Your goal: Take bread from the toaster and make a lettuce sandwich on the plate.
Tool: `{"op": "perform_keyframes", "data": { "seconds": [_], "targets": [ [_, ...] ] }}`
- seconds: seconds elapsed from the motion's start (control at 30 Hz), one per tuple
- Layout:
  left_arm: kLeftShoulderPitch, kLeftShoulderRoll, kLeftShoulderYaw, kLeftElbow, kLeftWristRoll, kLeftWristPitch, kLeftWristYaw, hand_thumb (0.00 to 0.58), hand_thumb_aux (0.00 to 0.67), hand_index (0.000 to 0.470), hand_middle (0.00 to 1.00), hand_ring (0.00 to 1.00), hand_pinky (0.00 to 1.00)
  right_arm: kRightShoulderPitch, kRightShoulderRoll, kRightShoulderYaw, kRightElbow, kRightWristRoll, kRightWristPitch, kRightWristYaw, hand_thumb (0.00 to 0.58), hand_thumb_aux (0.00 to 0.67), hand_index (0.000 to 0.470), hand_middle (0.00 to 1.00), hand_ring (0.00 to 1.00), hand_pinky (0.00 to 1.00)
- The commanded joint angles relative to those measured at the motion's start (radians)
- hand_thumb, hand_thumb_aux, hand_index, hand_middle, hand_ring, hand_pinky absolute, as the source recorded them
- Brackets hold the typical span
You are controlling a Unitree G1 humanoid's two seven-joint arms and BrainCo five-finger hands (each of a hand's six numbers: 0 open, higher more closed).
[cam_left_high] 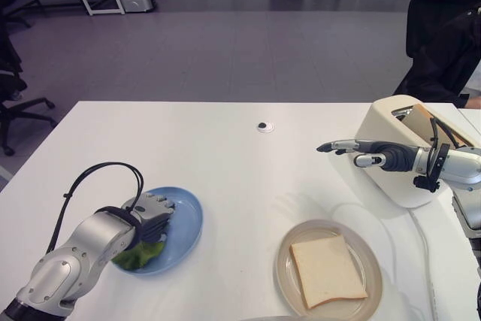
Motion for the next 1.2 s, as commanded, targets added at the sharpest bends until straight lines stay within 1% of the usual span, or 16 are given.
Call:
{"op": "perform_keyframes", "data": {
  "seconds": [0.03,0.23,0.4,0.5,0.63,0.77,0.8,0.83,0.87,0.9,0.93,0.97,1.07,1.2],
  "targets": [
    [0.017,-0.035,-0.042,0.012,-0.013,-0.008,0.000,0.580,0.670,0.470,0.00,0.00,0.00,-0.011,-0.005,0.002,0.000,-0.009,0.003,0.010,0.000,0.000,0.000,0.00,0.00,0.00],
    [-0.034,-0.045,-0.031,-0.005,-0.015,-0.051,0.073,0.580,0.670,0.470,0.00,0.00,0.00,-0.014,0.004,0.016,0.011,-0.025,-0.001,0.004,0.000,0.000,0.000,0.00,0.00,0.00],
    [-0.130,-0.071,0.037,-0.064,-0.028,-0.058,0.164,0.580,0.670,0.470,0.00,0.00,0.00,-0.016,0.006,0.017,0.027,-0.033,-0.007,0.000,0.000,0.000,0.000,0.00,0.00,0.00],
    [-0.161,-0.098,0.069,-0.084,-0.059,-0.059,0.208,0.580,0.670,0.470,0.00,0.00,0.00,-0.013,0.006,0.014,0.033,-0.035,-0.010,-0.001,0.000,0.000,0.000,0.00,0.00,0.00],
    [-0.161,-0.104,0.082,-0.096,-0.058,-0.052,0.206,0.580,0.670,0.470,0.00,0.00,0.00,-0.016,0.004,0.013,0.044,-0.035,-0.014,0.001,0.000,0.000,0.000,0.00,0.00,0.00],
    [-0.110,-0.050,0.120,-0.069,0.011,-0.029,0.156,0.580,0.670,0.470,0.00,0.00,0.00,-0.005,0.003,0.011,0.032,-0.033,-0.011,-0.001,0.000,0.000,0.000,0.00,0.00,0.00],
    [-0.097,-0.037,0.129,-0.055,0.024,-0.022,0.139,0.545,0.504,0.354,0.00,0.00,0.00,-0.001,0.003,0.010,0.029,-0.033,-0.010,-0.002,0.000,0.000,0.000,0.00,0.00,0.00],
    [-0.085,-0.028,0.134,-0.047,0.027,-0.016,0.119,0.487,0.402,0.282,0.00,0.00,0.00,0.001,0.003,0.010,0.027,-0.034,-0.009,-0.003,0.000,0.000,0.000,0.00,0.00,0.00],
    [-0.077,-0.024,0.138,-0.042,0.029,-0.010,0.104,0.447,0.349,0.245,0.00,0.00,0.00,0.002,0.003,0.010,0.026,-0.033,-0.007,-0.003,0.000,0.000,0.000,0.00,0.00,0.00],
    [-0.068,-0.020,0.138,-0.037,0.028,-0.005,0.089,0.209,0.134,0.094,0.00,0.00,0.00,0.006,0.002,0.009,0.023,-0.033,-0.006,-0.004,0.000,0.000,0.000,0.00,0.00,0.00],
    [-0.061,-0.016,0.138,-0.030,0.032,0.001,0.079,0.014,0.008,0.006,0.00,0.00,0.00,0.007,0.002,0.009,0.021,-0.033,-0.004,-0.004,0.000,0.000,0.000,0.00,0.00,0.00],
    [-0.052,-0.012,0.138,-0.024,0.031,0.006,0.065,0.000,0.000,0.000,0.00,0.00,0.00,0.008,0.001,0.008,0.019,-0.032,-0.003,-0.004,0.000,0.000,0.000,0.00,0.00,0.00],
    [-0.038,0.003,0.135,-0.001,0.030,0.005,0.047,0.000,0.000,0.000,0.00,0.00,0.00,0.010,0.000,0.008,0.016,-0.032,0.000,-0.003,0.000,0.000,0.000,0.00,0.00,0.00],
    [-0.026,-0.007,0.111,0.013,0.033,0.004,0.034,0.000,0.000,0.000,0.00,0.00,0.00,0.011,-0.001,0.007,0.011,-0.030,0.003,-0.002,0.000,0.000,0.000,0.00,0.00,0.00]
  ]
}}
